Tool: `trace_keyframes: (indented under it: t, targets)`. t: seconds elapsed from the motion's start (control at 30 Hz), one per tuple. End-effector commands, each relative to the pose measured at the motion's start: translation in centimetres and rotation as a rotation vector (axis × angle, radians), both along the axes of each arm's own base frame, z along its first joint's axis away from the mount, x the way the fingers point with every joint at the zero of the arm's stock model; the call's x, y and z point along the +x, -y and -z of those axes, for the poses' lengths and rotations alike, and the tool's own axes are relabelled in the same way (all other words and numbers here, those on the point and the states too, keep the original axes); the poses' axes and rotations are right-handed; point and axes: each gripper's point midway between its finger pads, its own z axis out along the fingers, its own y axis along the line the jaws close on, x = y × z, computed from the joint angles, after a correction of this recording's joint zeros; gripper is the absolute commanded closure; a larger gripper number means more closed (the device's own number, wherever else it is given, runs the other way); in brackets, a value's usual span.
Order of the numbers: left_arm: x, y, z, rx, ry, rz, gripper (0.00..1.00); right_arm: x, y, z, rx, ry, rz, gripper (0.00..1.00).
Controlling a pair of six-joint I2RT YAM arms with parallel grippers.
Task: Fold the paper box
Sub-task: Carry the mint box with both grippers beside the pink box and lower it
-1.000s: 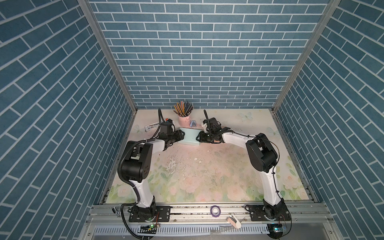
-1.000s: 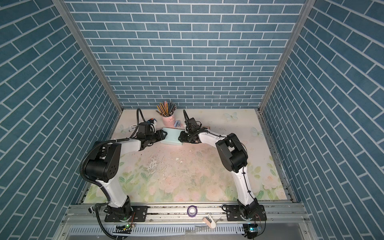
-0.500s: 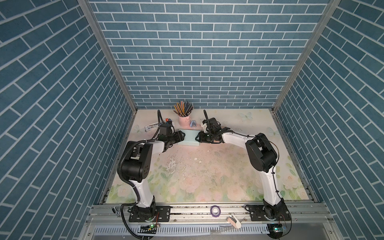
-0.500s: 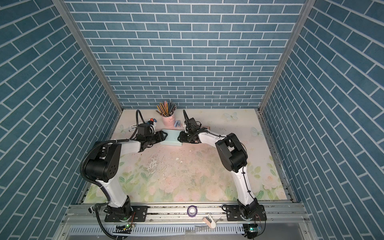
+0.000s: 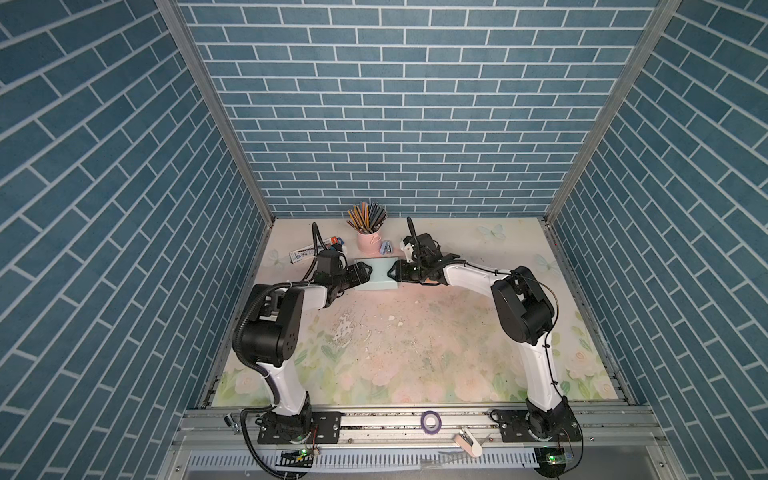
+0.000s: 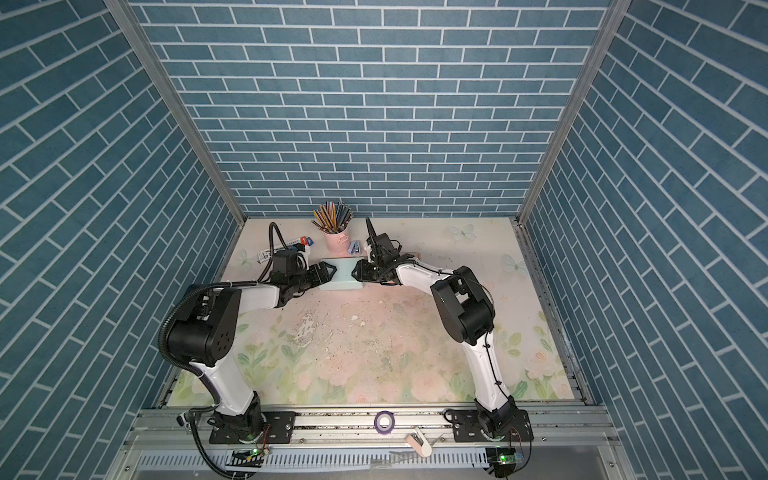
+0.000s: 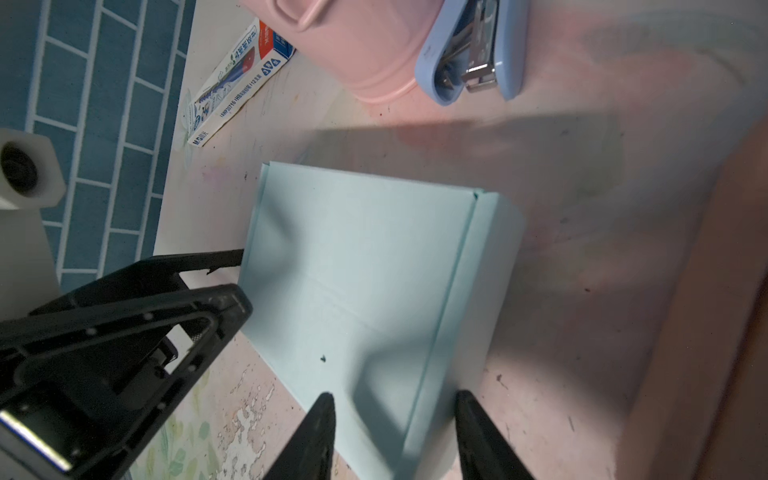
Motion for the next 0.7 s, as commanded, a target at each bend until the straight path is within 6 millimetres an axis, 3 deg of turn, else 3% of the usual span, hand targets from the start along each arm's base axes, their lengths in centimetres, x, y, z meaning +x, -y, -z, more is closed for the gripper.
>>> trace_keyframes:
  t: [0.0, 0.1, 0.4, 0.53, 0.67]
  targets:
    - [-0.5, 0.5, -1.3, -0.032, 0.024, 0.028, 0.1, -0.5, -1.4, -0.9, 0.041, 0.02, -0.036, 0.48]
    - [-0.8, 0.3, -1.6, -0.031, 0.03, 0.026, 0.01, -0.5, -1.1, -1.0, 0.038, 0.024, -0.028, 0.43]
    - [-1.2, -0.3, -2.4, -0.033, 0.038, 0.017, 0.0, -0.8, -0.3, -1.9, 0.044, 0.039, -0.001, 0.33]
    - [-1.6, -0.5, -2.9, -0.033, 0.041, 0.011, 0.01, -1.1, 0.3, -2.9, 0.046, 0.059, 0.011, 0.25]
    - [-2.5, -0.9, -3.9, -0.019, 0.053, 0.009, 0.01, -1.6, 1.1, -3.9, 0.047, 0.082, 0.023, 0.23]
